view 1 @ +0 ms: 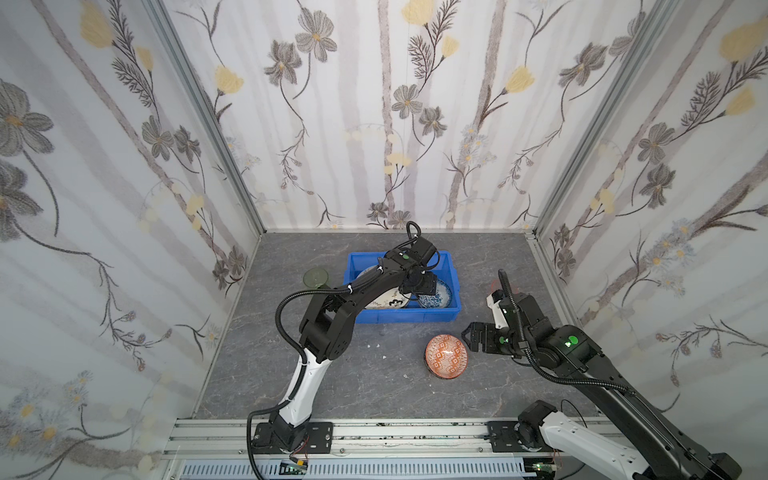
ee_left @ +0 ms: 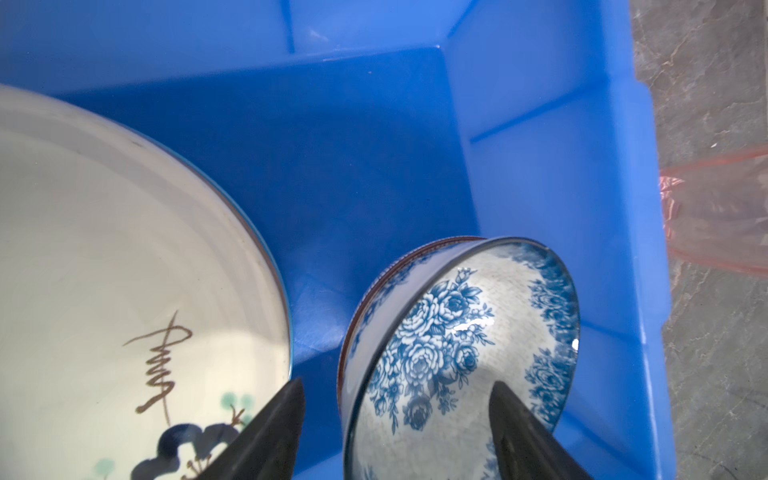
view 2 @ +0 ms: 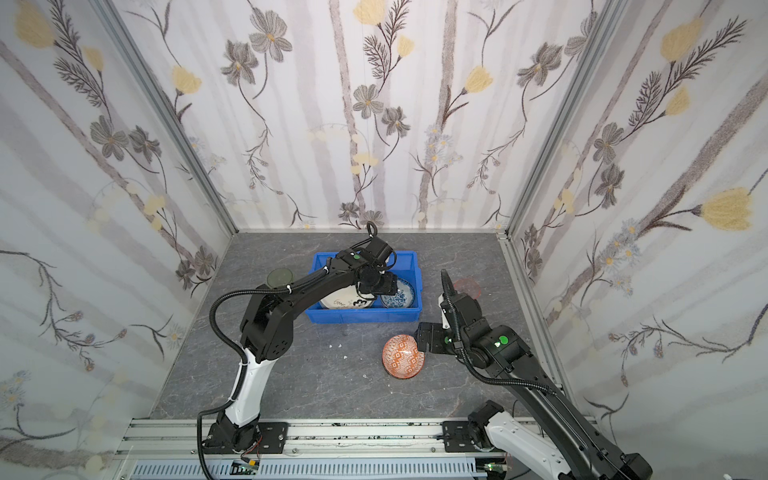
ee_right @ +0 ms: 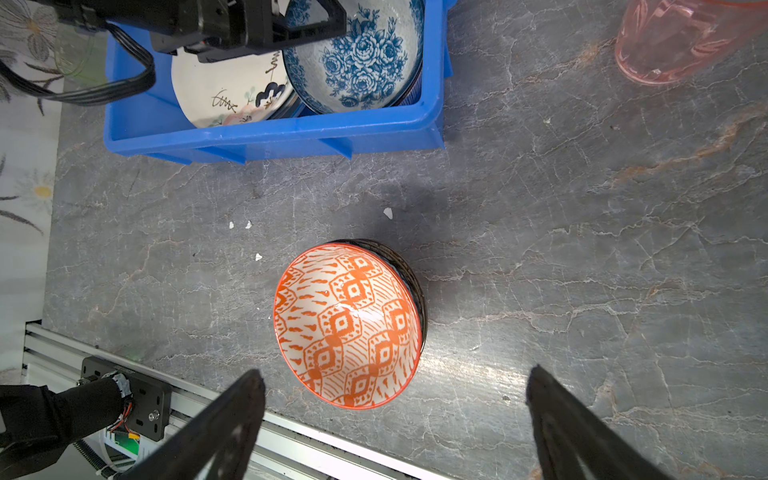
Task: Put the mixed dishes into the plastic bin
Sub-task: 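Lower the blue floral bowl into the bin and open the left gripper, then grip the orange bowl rim with the right gripper while the left returns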
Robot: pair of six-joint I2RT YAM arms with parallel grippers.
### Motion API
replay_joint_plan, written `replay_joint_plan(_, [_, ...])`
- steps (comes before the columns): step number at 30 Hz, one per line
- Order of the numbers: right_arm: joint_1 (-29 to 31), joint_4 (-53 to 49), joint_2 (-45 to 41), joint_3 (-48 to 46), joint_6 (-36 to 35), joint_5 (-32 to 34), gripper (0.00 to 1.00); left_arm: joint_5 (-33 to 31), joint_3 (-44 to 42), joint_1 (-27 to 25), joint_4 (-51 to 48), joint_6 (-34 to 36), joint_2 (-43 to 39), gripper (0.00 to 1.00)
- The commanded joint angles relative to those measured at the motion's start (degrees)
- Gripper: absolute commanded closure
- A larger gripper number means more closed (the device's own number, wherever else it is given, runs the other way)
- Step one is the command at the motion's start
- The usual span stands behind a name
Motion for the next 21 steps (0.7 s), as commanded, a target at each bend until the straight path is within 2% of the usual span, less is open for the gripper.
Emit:
replay_joint_plan(1, [0.04,2.14,0.58,-0.6,-0.21,-1.63,0.06,-0.37,0.03,-0.05,-0.16,-0.09,-1.61,0.19])
replay_joint_plan(5, [0.03,2.63,1.37,-1.94,-0.04,-2.98,0.08,-0.8,-0.28,-0.04,-0.25,-0.12,-3.61,0.07])
replay_joint_plan(9, [-0.03,4.04,1.61,-3.96,0.51,-4.03,0.1,-1.82,-1.75,-0.12,-0.27,0.12,-6.61,0.01])
replay_joint_plan(16, [0.41,7.73,2.75,-7.94,1.62,-6.34,0.15,-3.9,-6.59,-0.19,-0.39,1.13,-14.04,0.0])
replay_joint_plan(21, [1.43,10.7,4.25,-12.14,2.53,-7.05,0.19,-5.64,-13.29,-0.34,-0.3,1.02,-20.55,0.0])
